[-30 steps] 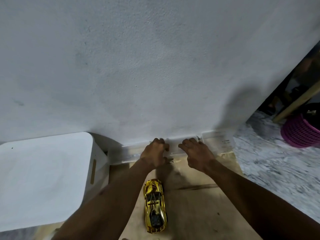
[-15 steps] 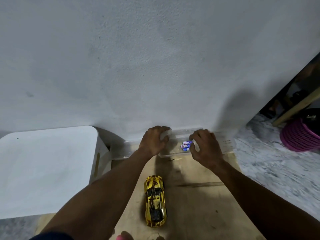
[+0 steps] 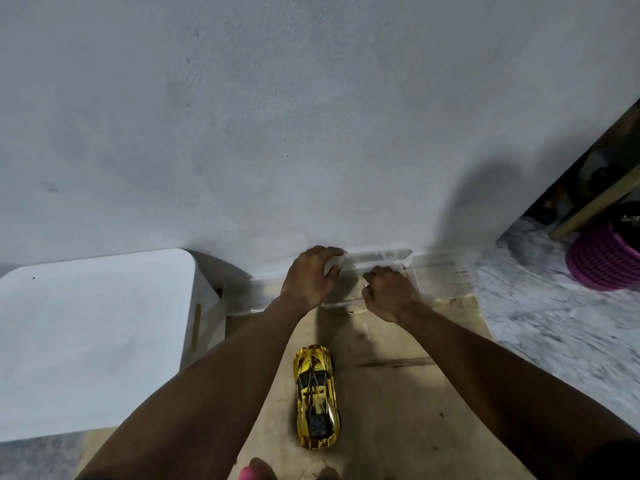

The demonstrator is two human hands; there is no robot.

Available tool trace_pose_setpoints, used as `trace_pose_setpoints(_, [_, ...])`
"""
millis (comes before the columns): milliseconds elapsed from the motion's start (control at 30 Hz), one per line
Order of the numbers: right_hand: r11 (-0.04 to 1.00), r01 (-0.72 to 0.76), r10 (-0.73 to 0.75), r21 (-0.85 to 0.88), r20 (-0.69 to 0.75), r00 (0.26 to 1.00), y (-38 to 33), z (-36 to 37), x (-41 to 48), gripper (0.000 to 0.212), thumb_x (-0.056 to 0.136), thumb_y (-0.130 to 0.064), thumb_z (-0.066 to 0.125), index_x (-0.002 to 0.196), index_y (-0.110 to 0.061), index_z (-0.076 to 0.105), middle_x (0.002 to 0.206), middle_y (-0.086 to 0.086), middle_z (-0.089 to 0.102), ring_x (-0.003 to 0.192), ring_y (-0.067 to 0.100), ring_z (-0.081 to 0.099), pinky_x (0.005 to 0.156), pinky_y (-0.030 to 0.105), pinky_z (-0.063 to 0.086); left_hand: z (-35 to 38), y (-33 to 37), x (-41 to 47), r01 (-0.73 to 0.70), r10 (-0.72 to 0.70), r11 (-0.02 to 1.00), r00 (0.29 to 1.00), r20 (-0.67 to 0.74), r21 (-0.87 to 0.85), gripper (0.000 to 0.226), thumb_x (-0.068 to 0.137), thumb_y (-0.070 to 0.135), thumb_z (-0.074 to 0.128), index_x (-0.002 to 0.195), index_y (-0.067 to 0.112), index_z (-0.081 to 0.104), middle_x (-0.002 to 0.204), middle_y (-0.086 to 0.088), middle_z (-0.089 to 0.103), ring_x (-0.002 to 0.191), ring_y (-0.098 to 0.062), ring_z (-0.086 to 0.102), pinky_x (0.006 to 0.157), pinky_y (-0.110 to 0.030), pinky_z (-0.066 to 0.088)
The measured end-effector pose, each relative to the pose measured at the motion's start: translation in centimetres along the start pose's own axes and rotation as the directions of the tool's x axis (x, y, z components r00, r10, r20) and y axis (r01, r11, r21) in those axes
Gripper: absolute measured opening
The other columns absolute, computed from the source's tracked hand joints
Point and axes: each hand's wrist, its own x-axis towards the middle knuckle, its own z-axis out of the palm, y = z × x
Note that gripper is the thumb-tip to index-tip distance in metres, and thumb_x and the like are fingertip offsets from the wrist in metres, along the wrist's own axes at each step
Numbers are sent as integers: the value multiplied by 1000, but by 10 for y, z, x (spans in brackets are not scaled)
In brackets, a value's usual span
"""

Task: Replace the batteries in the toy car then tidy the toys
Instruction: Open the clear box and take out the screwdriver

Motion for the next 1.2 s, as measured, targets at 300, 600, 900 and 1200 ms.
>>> trace_pose_setpoints(300, [997,81,-81,9,-29,996,3,15,-4,40,103,-40,29,121,-17,58,120,7,54,115,27,49,91,44,44,5,0,1,13,-13,1000,999,-31,-1,29,92,19,60,120,20,68,115,-2,69,103,-21,64,88,-28,51])
trace_pose_setpoints(600, [990,115,-109,80,-70,992,-1,15,-2,47,104,-46,19,125,-25,56,118,3,64,110,26,58,86,41,52,5,-1,0,27,-27,999,999,-39,-20,28,93,19,62,120,18,67,116,-4,68,102,-21,64,86,-23,47])
trace_pose_setpoints(900, [983,136,-120,121,-130,984,2,17,-1,45,103,-48,26,115,-27,64,102,5,74,91,26,68,80,36,54,6,-2,1,15,-16,1000,999,-33,-9,28,93,21,62,121,19,67,115,-4,68,101,-22,65,87,-27,51])
trace_pose_setpoints(1200, [960,273,-220,64,-429,876,0,11,0,36,85,-49,71,69,-16,69,58,1,67,52,22,63,50,25,44,7,-8,2,-2,3,1000,1000,-14,19,29,90,20,67,119,20,69,115,-2,70,100,-20,66,87,-30,55])
